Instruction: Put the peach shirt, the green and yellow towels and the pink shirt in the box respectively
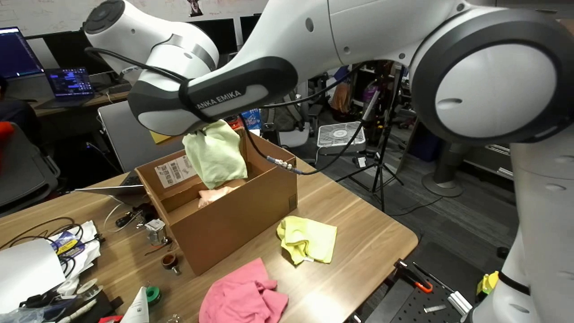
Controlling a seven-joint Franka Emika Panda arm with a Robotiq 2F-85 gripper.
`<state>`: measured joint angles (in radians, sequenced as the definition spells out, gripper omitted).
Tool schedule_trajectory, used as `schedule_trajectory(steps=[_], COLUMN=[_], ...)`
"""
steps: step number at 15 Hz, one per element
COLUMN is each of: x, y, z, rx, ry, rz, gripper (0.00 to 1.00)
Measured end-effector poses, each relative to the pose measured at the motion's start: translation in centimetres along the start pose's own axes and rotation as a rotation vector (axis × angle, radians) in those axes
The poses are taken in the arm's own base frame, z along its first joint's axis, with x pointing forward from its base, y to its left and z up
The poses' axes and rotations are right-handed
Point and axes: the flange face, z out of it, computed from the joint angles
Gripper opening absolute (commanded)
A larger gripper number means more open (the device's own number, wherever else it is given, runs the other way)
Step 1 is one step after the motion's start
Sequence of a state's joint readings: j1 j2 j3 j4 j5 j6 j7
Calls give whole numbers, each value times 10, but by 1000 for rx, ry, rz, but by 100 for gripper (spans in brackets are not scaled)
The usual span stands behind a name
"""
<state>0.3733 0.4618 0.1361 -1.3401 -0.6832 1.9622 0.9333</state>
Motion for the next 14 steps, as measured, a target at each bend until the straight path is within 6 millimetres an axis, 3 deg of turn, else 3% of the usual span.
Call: schedule_trajectory(steps=[4,5,6,14], x=[5,7,9,20], y=[-13,-14,-15,-11], z=[14,16,19,25], rx=[-16,-18,-21,-34], ry=[-15,-16,-18,-34], rz=[-33,-36,-37,-41], gripper=[2,25,36,95])
